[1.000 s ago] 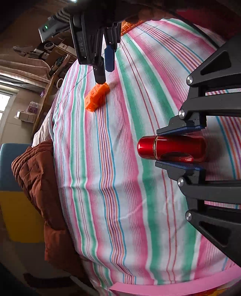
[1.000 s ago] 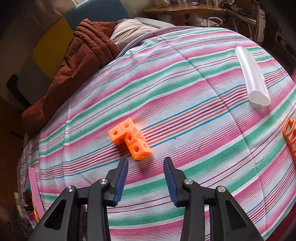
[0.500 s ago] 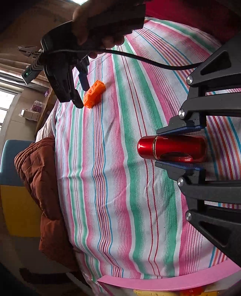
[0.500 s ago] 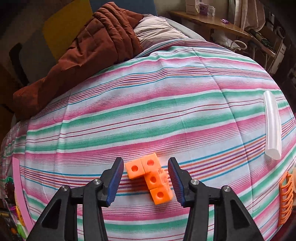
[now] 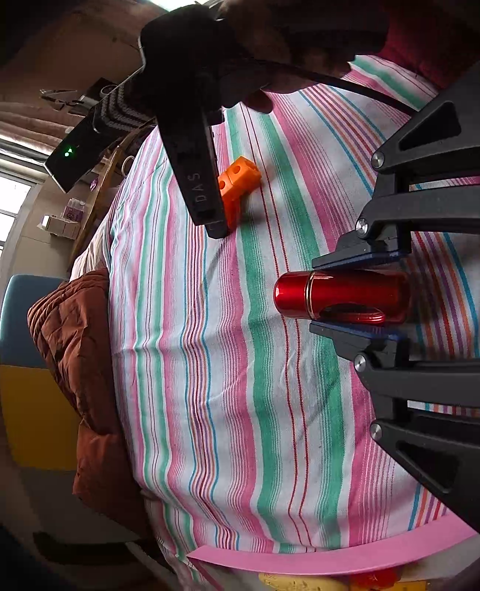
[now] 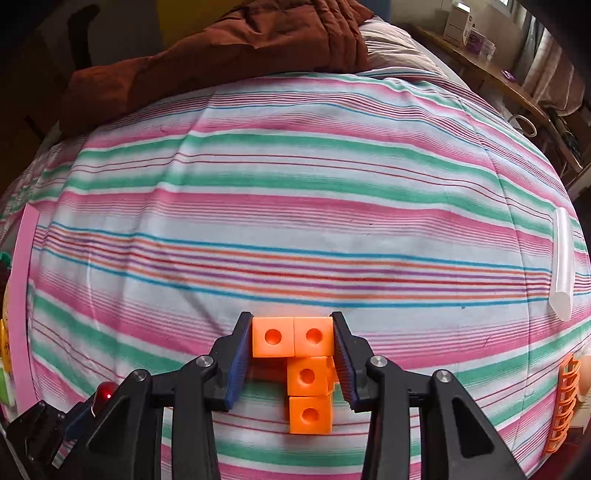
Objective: Organize rigid objects
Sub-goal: 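Grasp the orange cube cluster with the right tool while the left tool lifts the red cylinder, then lower the red cylinder into the tray with the left tool while the right holds the cubes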
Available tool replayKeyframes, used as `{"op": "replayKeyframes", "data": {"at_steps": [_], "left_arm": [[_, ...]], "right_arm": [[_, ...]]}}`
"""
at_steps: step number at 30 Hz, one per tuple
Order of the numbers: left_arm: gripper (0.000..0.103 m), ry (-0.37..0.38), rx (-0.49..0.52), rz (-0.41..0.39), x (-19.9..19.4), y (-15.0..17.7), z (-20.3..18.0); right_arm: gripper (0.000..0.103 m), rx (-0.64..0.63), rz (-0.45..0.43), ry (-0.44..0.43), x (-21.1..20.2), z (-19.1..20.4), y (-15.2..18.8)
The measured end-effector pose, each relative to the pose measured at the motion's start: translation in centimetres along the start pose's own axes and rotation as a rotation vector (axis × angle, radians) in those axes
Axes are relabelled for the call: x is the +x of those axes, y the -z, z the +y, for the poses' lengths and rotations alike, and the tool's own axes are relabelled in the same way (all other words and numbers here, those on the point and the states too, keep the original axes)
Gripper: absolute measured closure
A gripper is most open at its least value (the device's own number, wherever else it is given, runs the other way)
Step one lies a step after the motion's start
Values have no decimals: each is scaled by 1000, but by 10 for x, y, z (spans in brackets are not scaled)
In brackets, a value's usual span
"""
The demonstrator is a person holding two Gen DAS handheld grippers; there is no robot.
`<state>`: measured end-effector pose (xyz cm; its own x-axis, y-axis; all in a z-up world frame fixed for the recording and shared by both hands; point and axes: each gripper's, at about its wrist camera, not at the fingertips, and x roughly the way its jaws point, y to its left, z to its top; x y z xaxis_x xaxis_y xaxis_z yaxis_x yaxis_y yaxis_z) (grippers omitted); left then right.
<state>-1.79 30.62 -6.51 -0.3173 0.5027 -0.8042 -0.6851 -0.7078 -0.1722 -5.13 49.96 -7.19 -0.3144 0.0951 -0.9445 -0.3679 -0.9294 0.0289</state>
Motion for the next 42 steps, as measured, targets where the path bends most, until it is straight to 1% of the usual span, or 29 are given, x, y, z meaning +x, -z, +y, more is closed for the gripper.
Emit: {"op": "replayKeyframes", "data": {"at_steps": [2, 5, 8, 12, 16, 23, 32, 37, 42], "left_arm": [[77, -6, -11, 6, -5, 1, 1], [77, -16, -23, 9, -14, 4, 4], [77, -28, -27, -15, -29, 4, 5], [77, -44, -29, -53, -51, 2, 6], [77, -63, -34, -95, -73, 2, 9], [77, -102, -70, -144, -108, 10, 27], [77, -151, -123, -171, -128, 22, 54], [77, -167, -151, -172, -135, 28, 68], [77, -187, -208, -166, -144, 41, 96]], "right_arm": [[62, 4, -23, 8, -2, 6, 9], [63, -53, -75, 37, -3, 14, 18], [63, -60, -96, 11, -2, 11, 18], [63, -100, -120, 32, -1, 18, 19], [63, -104, -128, 38, 0, 17, 19], [63, -146, -157, 67, 3, 23, 18], [63, -166, -175, 77, 3, 26, 19], [63, -158, -172, 70, 2, 23, 19], [63, -162, -177, 76, 2, 24, 21]]}}
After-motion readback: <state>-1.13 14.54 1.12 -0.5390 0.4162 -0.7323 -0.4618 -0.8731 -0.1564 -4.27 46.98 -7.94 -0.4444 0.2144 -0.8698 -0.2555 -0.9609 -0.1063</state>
